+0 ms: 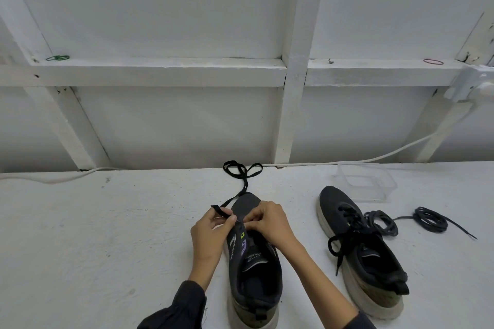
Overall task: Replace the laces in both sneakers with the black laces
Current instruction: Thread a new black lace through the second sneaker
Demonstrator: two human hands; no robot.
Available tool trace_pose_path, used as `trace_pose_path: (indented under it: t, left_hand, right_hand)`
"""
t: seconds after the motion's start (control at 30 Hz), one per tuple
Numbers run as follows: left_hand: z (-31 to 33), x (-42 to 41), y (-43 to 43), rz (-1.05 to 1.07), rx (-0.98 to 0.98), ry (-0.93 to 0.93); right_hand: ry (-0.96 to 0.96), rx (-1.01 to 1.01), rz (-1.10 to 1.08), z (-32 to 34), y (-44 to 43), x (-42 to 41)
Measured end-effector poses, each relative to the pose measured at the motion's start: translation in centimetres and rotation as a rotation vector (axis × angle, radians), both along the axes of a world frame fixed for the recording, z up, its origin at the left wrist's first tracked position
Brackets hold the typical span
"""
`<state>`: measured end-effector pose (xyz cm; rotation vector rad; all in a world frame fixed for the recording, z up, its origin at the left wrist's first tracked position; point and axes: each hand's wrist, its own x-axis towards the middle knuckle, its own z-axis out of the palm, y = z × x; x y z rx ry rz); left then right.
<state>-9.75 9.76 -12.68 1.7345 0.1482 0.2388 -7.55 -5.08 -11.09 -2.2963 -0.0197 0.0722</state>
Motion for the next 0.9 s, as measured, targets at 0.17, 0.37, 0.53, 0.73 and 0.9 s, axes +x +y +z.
trace_pose_path:
  t: [0.17,0.37,0.53,0.73,0.9]
  left_hand:
    - [0.0,-0.7,-0.4,0.014,0.013,-0.112]
    - [-0.6,-1.2,-0.4,0.03,0.1,-0.224]
    - [0.2,-0.9,-0.4,0.049,-0.032,-0.095]
    - [-0.5,-0.8,-0.5,0.078,-0.117,-0.029]
    - [-1.1,-0.8,-0.5,0.095,-0.177,0.002]
  right_hand:
    - [0.002,0.047,-0.015,-0.1,0.1,-0.1]
    - [-0.005,0.036,-0.005,-0.4,0.2,-0.1]
    - [-0.016,0.037,-0.017,-0.5,0.2,-0.1]
    - [-0.014,0.044,-0.025,-0.7,0.2,-0.1]
    - [-0.009,0.055,-0.026,-0.6,0.2,-0.1]
